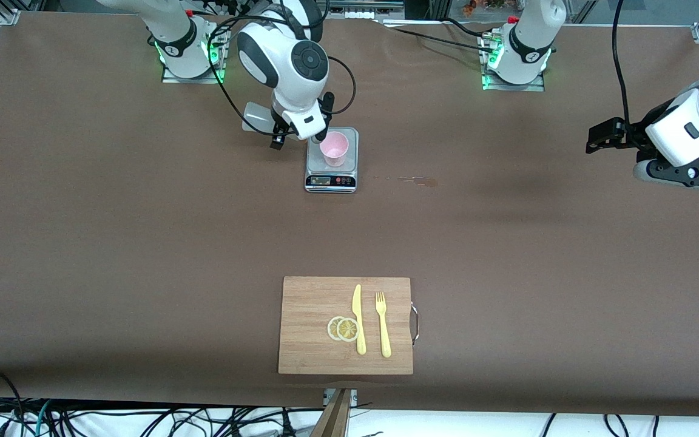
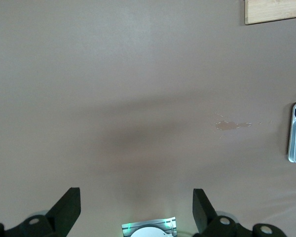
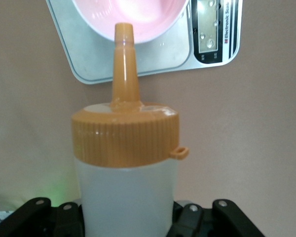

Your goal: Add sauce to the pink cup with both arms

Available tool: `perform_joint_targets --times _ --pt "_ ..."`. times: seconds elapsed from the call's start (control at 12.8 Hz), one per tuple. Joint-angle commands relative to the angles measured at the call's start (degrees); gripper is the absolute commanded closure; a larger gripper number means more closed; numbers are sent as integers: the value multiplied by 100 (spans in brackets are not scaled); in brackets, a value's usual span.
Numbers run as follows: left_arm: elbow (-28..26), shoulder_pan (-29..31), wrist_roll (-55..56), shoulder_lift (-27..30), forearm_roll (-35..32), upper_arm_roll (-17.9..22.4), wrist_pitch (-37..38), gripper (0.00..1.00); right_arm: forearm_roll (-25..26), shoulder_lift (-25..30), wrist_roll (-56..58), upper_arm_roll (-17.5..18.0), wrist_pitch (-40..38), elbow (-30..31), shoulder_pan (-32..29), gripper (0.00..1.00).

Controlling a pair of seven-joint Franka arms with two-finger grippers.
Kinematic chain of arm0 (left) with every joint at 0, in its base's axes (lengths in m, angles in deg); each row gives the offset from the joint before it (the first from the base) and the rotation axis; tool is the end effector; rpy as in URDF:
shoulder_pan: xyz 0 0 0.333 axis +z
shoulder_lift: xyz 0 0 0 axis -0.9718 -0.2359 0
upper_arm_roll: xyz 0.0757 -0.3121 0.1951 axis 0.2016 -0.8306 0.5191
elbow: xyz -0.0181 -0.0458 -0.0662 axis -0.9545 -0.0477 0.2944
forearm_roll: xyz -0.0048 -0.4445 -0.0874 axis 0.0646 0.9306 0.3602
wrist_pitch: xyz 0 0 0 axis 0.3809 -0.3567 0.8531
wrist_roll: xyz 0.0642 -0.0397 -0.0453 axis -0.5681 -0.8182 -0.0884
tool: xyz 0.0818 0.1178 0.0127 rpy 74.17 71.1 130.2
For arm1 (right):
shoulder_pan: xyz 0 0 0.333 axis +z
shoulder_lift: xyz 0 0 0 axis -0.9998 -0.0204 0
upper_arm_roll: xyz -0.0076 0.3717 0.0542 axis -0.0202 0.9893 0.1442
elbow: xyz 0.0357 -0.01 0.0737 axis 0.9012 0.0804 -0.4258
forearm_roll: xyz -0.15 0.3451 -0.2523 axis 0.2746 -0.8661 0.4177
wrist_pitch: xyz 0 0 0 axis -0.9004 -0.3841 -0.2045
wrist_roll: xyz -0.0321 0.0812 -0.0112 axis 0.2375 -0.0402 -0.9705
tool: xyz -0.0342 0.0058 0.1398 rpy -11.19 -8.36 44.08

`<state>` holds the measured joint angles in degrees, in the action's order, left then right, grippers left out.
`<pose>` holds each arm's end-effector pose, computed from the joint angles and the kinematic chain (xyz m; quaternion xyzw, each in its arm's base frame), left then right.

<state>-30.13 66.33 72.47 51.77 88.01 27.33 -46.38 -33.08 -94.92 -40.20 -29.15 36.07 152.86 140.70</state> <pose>0.6305 -0.0456 0.6037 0.9922 -0.0670 -0.1023 0.0243 0.4065 0.4329 0.2960 0.7465 0.6363 -0.1689 0.0972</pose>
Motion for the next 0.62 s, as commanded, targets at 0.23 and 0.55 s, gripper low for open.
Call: perform_joint_targets --times 0.23,0.55 --pt "203 -26 -112 -87 -111 11 145 0 416 -498 -312 137 -1176 -1167 121 84" --pt "203 -17 -112 -87 -85 19 145 0 521 -797 -478 129 -1626 -1618 261 84"
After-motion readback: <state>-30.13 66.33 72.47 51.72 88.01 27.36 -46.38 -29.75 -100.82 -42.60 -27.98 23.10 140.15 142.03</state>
